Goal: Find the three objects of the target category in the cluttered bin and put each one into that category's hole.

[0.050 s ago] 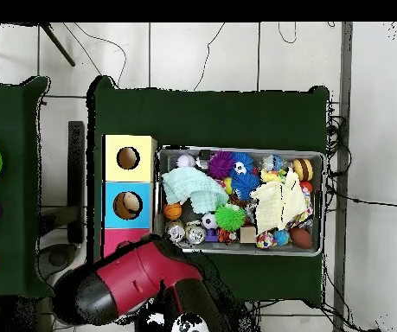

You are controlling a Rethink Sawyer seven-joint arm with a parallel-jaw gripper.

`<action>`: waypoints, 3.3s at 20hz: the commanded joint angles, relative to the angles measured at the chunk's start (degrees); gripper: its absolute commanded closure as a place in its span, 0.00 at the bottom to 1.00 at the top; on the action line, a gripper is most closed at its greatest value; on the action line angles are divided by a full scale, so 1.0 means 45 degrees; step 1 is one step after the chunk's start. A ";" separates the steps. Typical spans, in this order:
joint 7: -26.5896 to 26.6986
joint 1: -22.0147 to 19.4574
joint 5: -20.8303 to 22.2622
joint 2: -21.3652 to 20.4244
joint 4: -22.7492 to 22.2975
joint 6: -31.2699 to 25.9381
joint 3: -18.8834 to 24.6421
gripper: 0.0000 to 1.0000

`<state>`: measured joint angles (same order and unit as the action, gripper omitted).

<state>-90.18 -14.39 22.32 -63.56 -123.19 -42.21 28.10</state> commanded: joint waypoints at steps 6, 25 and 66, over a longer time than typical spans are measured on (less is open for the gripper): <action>-0.3253 0.0853 -0.0505 0.0380 -0.0814 0.1450 -0.1605 1.00; -0.3522 0.2471 -0.1268 0.1085 -0.0792 0.2729 -0.3302 1.00; -0.3367 0.4978 -0.3092 0.2312 0.0195 0.3687 -0.5383 1.00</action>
<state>-92.82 8.61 10.51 -56.26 -123.63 -27.65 4.57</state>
